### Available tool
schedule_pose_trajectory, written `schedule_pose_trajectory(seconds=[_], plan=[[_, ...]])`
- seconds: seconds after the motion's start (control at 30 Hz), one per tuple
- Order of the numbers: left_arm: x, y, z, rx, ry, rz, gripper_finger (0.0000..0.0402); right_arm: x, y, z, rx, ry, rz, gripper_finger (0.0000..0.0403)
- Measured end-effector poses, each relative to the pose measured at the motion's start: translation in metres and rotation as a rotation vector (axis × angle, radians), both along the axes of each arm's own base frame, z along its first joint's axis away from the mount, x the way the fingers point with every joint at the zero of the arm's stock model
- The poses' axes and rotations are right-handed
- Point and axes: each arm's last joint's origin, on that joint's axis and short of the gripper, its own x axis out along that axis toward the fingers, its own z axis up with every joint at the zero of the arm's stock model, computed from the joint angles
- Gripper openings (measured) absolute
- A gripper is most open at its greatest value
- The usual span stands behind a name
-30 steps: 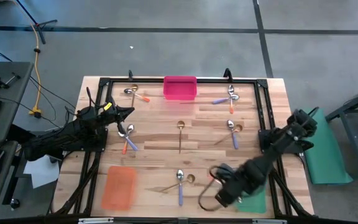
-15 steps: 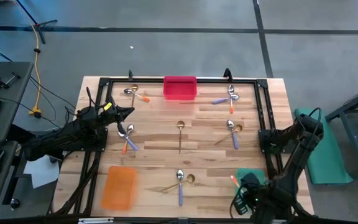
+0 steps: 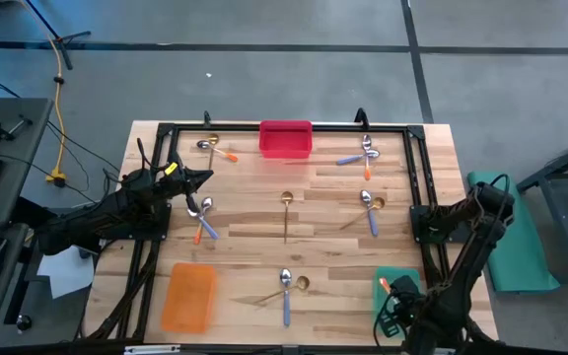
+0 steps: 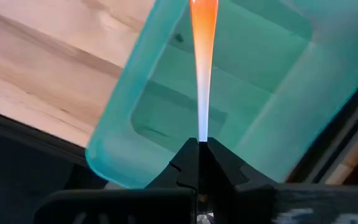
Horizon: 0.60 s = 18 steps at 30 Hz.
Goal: Sort silverware by color (type)
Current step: Put the orange spoon into the green bin
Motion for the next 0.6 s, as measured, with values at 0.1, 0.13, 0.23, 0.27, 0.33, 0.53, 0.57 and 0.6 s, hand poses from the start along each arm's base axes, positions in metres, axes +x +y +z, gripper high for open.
schedule_pose_trajectory(seconds=[0.1,0.13,0.23,0.27,0.33,0.53,0.57,0.6], plan=[[0.0,0.0,0.0,0.0,0.001,0.0,0.0,0.001,-0.003,-0.004,-0.013,0.007,-0.008,0.0],[0.0,0.0,0.0,0.0,0.0,0.0,0.0,0.001,-0.003,-0.006,-0.013,0.007,-0.009,0.0],[0.0,0.0,0.0,0.0,0.0,0.0,0.0,0.001,-0.006,-0.012,-0.023,0.017,-0.013,0.0],[0.0,0.0,0.0,0.0,0.0,0.0,0.0,0.001,-0.007,-0.014,-0.023,0.018,-0.016,0.0],[0.0,0.0,0.0,0.0,0.0,0.0,0.0,0.002,-0.009,-0.019,-0.024,0.018,-0.019,0.0],[0.0,0.0,0.0,0.0,0.0,0.0,0.0,0.002,-0.012,-0.035,-0.003,0.009,-0.024,0.0],[0.0,0.0,0.0,0.0,0.0,0.0,0.0,0.001,-0.012,-0.038,-0.004,0.009,-0.024,0.0],[0.0,0.0,0.0,0.0,0.0,0.0,0.0,0.001,-0.013,-0.04,-0.005,0.01,-0.024,0.0]])
